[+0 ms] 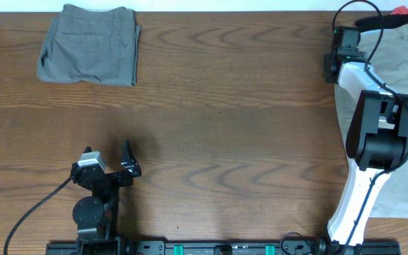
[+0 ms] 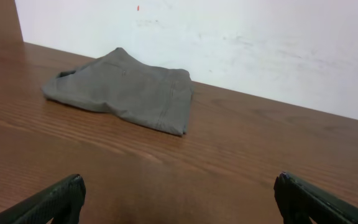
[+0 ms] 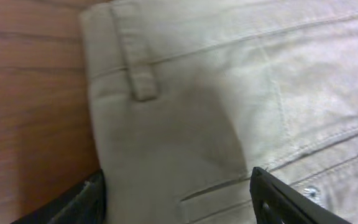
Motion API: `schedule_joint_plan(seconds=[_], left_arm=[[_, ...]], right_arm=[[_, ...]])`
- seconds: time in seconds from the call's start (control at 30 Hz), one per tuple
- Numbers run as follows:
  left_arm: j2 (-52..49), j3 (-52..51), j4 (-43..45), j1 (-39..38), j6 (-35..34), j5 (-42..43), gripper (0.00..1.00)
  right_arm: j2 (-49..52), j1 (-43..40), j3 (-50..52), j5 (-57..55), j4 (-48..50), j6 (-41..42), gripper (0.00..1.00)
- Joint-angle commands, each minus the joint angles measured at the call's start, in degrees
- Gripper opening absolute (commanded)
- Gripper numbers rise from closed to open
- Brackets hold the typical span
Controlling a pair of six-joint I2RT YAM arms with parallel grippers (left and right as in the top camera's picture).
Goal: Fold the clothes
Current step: 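Reach the right gripper to the khaki shorts on the right stack and grasp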
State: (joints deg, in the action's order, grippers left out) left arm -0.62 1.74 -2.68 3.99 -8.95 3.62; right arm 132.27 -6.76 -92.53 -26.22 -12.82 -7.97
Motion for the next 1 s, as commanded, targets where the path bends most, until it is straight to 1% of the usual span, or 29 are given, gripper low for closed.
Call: schedule_joint_plan(seconds=[0.0,0.1,0.17,0.2,0.23,0.3,0.37,0.4,0.47,0.53,0.57,0.83,0.97], left_arm=[[0.39,-1.51,-1.07,-0.22,0.76,-0.22,0.98],[0.39,-1.51,-1.07,-0.22,0.74,-0.24,0.98],[0.39,-1.51,-1.07,-0.22,0.74,-0.22,0.98],[0.39,-1.51,-1.07,-0.22,0.74,-0.22,0.98],[0.39,-1.51,-1.07,-0.22,0.76,-0.24,0.98],[0.39,-1.51,-1.07,-0.22,0.76,-0.24,0.98],[0.39,-1.51,-1.07,-0.22,0.74,-0.24,0.98],[0.39,-1.51,-1.07,-0.22,0.76,-0.24,0.98],[0.39,-1.51,-1.07,-0.22,0.74,-0.24,0.98],[0.39,-1.51,-1.07,-0.22,0.74,-0.22,0.98],[0.39,-1.51,-1.07,-0.22,0.74,-0.22,0.98],[0.39,-1.51,-1.07,-0.22,0.74,-0.22,0.98],[0.39,-1.51,-1.07,-0.22,0.74,-0.22,0.98]], right_arm=[[2.34,-1.46,0.07,-0.57,-1.07,-0.28,0.72],[2.34,-1.88,0.07,-0.37,-1.07,-0.26,0.73],[2.34,-2.08,0.07,-0.07,-1.11,-0.26,0.7],[2.34,-2.08,0.07,-0.09,-1.11,-0.26,0.64],[2.34,-2.05,0.07,-0.09,-1.11,-0.28,0.54],[2.34,-1.99,0.07,-0.11,-1.09,-0.26,0.4],[2.34,-1.88,0.04,-0.13,-1.07,-0.2,0.33],[2.34,-1.84,0.04,-0.17,-1.07,-0.2,0.27],[2.21,-1.75,0.02,-2.05,-1.25,1.33,0.13],[1.88,-1.75,-0.07,-4.44,-1.77,3.8,0.03],[1.55,-1.79,-0.04,-5.29,-2.05,5.03,0.01],[-4.52,-1.84,-0.04,-5.25,-4.33,11.17,0.01],[-7.74,-1.81,-0.04,-5.07,-5.75,11.87,0.01]])
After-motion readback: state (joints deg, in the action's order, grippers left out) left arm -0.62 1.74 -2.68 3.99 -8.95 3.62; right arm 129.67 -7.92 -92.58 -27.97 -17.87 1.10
